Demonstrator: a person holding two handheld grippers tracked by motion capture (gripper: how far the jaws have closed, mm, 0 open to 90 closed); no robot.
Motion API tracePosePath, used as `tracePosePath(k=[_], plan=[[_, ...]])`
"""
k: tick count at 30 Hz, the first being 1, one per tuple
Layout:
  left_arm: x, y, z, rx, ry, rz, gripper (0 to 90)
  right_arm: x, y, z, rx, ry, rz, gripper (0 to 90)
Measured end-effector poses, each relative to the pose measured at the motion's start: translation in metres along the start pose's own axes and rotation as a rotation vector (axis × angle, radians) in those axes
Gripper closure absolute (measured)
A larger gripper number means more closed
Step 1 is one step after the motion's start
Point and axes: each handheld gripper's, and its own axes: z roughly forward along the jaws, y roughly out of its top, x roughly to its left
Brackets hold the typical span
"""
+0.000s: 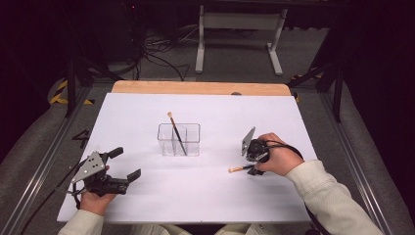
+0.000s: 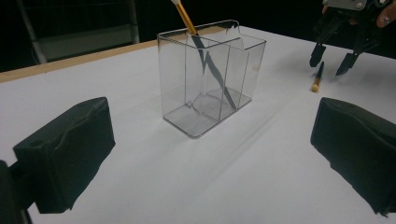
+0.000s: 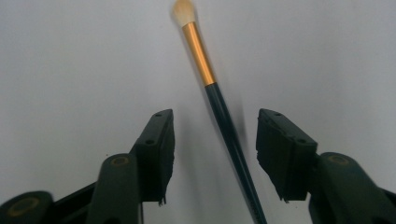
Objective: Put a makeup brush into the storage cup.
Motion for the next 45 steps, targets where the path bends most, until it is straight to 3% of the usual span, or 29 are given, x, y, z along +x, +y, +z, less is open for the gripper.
tracePosePath(k=[10, 19, 33, 45], plan=[[0.0, 0.0, 0.0, 0.0, -0.001, 0.002, 0.2, 0.0, 0.001, 0.009, 0.071, -0.001, -0.054, 69.4], [-0.001, 0.0, 0.0, -0.002, -0.001, -0.001, 0.2, 0.002, 0.004, 0.009, 0.102, 0.018, -0.07, 83.4], [0.0, 0.0, 0.0, -0.001, -0.001, 0.002, 0.2, 0.005, 0.004, 0.008, 0.103, 0.011, -0.047, 83.7], [0.0, 0.0, 0.0, -0.001, 0.0, 0.004, 0.2, 0.006, 0.004, -0.009, 0.036, -0.018, -0.028, 83.7]])
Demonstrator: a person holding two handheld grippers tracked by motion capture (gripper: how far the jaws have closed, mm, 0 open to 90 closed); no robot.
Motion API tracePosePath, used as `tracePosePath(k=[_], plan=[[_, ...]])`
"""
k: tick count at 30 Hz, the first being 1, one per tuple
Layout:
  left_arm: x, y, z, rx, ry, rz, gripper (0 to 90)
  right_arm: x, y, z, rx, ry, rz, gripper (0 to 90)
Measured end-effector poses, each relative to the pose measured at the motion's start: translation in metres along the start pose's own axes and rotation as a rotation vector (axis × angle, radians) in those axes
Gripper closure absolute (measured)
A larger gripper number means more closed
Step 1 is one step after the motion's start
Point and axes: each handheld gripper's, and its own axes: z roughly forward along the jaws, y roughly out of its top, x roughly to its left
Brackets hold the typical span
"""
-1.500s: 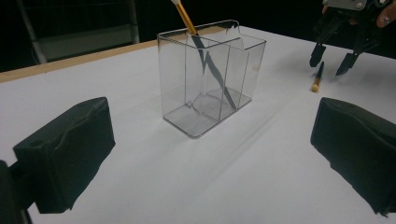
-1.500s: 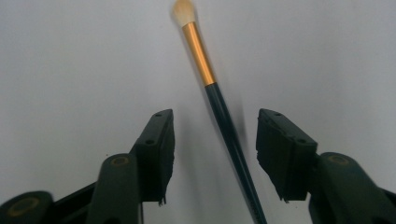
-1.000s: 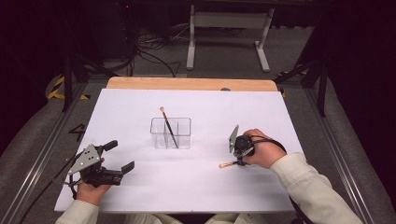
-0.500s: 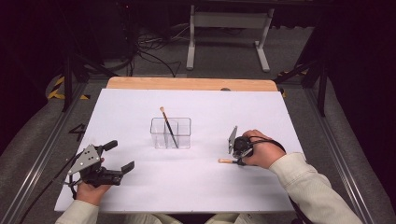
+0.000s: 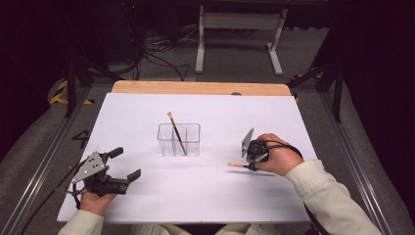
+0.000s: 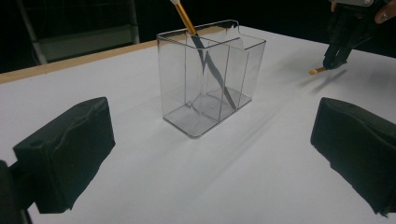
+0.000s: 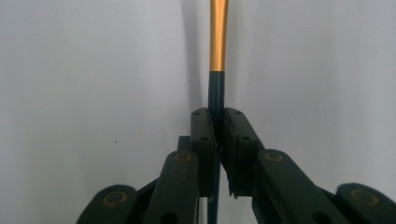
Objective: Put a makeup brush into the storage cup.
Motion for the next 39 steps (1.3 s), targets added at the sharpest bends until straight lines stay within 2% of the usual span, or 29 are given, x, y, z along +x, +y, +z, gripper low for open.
tracePosePath(k=[12, 17, 30, 31, 32, 34, 39], plan=[[0.0, 0.0, 0.0, 0.0, 0.0, 0.001, 0.3, 0.003, 0.001, -0.016, -0.05, -0.017, 0.016, 83.7], [0.0, 0.0, 0.0, 0.0, 0.0, -0.001, 0.2, 0.004, 0.001, -0.025, -0.089, -0.033, 0.017, 83.7], [0.0, 0.0, 0.0, -0.001, 0.001, -0.002, 0.2, 0.007, -0.001, -0.047, -0.23, -0.074, 0.026, 83.7], [0.0, 0.0, 0.0, -0.002, 0.001, -0.005, 0.2, 0.007, -0.001, -0.05, -0.265, -0.084, 0.029, 83.7], [0.0, 0.0, 0.0, -0.002, 0.001, -0.002, 0.2, 0.007, -0.001, -0.05, -0.265, -0.084, 0.029, 83.7], [0.0, 0.0, 0.0, -0.006, 0.002, -0.003, 0.2, 0.007, -0.003, -0.054, -0.316, -0.106, 0.035, 83.7], [0.0, 0.0, 0.0, -0.007, 0.003, -0.002, 0.2, 0.007, -0.007, -0.062, -0.374, -0.129, 0.046, 83.7]])
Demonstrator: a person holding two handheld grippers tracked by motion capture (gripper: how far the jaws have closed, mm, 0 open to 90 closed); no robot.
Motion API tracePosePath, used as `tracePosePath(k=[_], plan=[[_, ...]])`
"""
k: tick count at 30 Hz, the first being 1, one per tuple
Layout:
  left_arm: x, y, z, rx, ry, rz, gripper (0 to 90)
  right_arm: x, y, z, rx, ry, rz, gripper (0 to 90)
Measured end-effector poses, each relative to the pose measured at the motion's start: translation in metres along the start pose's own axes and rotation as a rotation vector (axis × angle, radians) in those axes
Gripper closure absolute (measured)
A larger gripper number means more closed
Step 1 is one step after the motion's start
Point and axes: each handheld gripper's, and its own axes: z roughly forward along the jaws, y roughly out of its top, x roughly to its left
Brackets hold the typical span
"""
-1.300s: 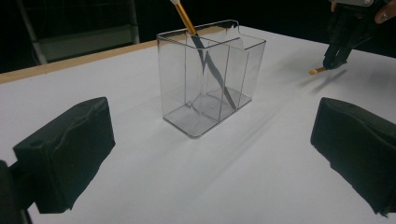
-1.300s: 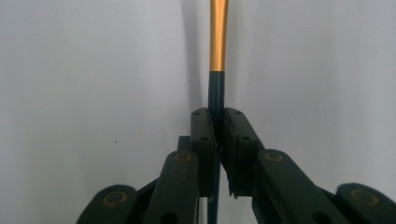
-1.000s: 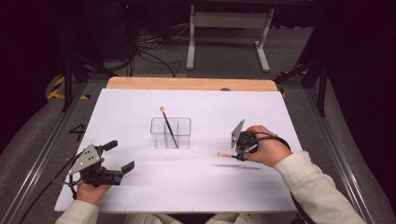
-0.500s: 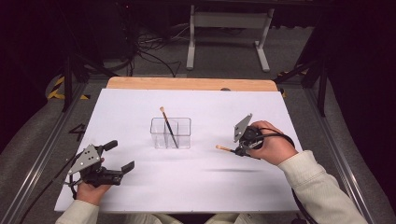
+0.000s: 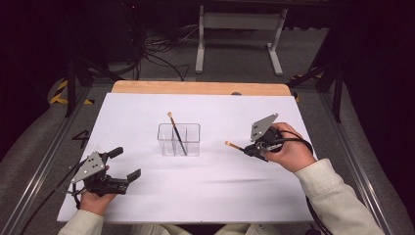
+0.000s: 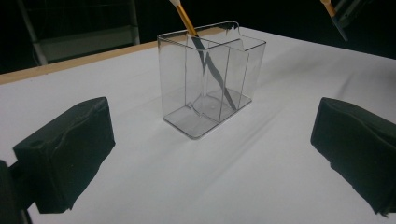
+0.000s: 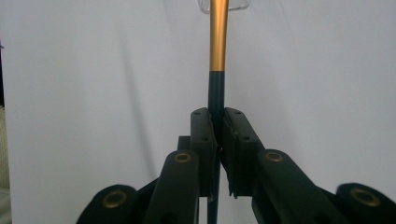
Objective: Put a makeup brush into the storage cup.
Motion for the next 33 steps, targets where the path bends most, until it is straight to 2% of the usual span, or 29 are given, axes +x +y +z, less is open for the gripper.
tracePosePath(k=[5, 12, 24, 33], plan=[[0.0, 0.0, 0.0, -0.002, 0.002, 0.004, 0.2, 0.0, -0.001, -0.006, -0.05, -0.013, 0.014, 83.7], [0.0, 0.0, 0.0, 0.0, 0.001, 0.005, 0.2, 0.0, -0.002, -0.014, -0.148, -0.046, 0.038, 83.7], [0.0, 0.0, 0.0, 0.0, 0.002, 0.005, 0.2, 0.0, -0.005, -0.021, -0.263, -0.062, 0.07, 83.7], [0.0, 0.0, 0.0, 0.0, 0.002, 0.006, 0.2, -0.001, -0.009, -0.025, -0.372, -0.069, 0.112, 83.7]])
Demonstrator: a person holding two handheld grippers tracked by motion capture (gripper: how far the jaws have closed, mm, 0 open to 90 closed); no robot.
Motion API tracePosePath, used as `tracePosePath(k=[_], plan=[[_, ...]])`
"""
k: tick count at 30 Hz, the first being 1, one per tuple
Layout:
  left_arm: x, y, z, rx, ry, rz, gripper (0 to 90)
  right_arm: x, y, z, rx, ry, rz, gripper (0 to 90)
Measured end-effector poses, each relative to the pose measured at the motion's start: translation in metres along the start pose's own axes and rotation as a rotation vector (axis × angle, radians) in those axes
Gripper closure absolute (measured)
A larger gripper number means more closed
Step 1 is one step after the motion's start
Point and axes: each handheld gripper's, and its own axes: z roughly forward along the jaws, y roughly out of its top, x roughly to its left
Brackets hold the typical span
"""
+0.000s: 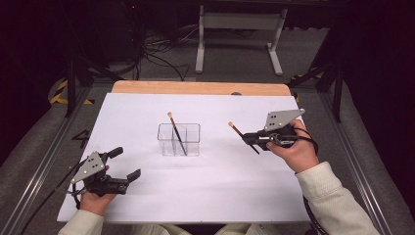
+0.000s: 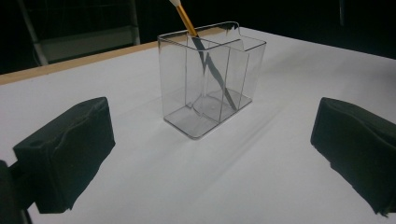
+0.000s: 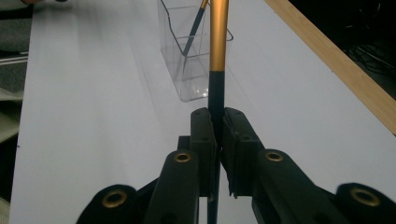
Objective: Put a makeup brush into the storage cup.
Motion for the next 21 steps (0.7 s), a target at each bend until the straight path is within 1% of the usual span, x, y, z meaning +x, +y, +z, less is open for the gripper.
tracePosePath(k=[7, 11, 13, 15, 16, 19, 21], plan=[[0.0001, 0.0001, -0.0001, -0.002, 0.003, 0.003, 0.2, -0.0004, -0.0003, -0.0045, -0.077, -0.012, 0.02, 83.7], [0.0001, 0.0002, -0.0002, -0.002, 0.003, 0.002, 0.2, -0.0001, -0.0006, -0.0055, -0.112, -0.014, 0.027, 83.7], [0.0002, 0.0002, -0.0002, -0.002, 0.003, 0.003, 0.2, -0.0002, -0.0006, -0.0056, -0.119, -0.015, 0.029, 83.7], [0.0001, 0.0002, -0.0003, -0.002, 0.003, 0.003, 0.2, -0.0005, -0.001, -0.0058, -0.149, -0.007, 0.037, 83.6], [0.0, 0.0002, -0.0003, -0.002, 0.003, 0.003, 0.2, -0.0005, -0.001, -0.0058, -0.149, -0.007, 0.037, 83.6], [0.0001, 0.0002, -0.0004, -0.002, 0.004, 0.002, 0.2, -0.0004, -0.0012, -0.0065, -0.181, -0.013, 0.041, 83.7], [0.0001, 0.0002, -0.0003, -0.003, 0.004, 0.002, 0.2, 0.0, -0.0013, -0.0076, -0.222, -0.025, 0.043, 83.7]])
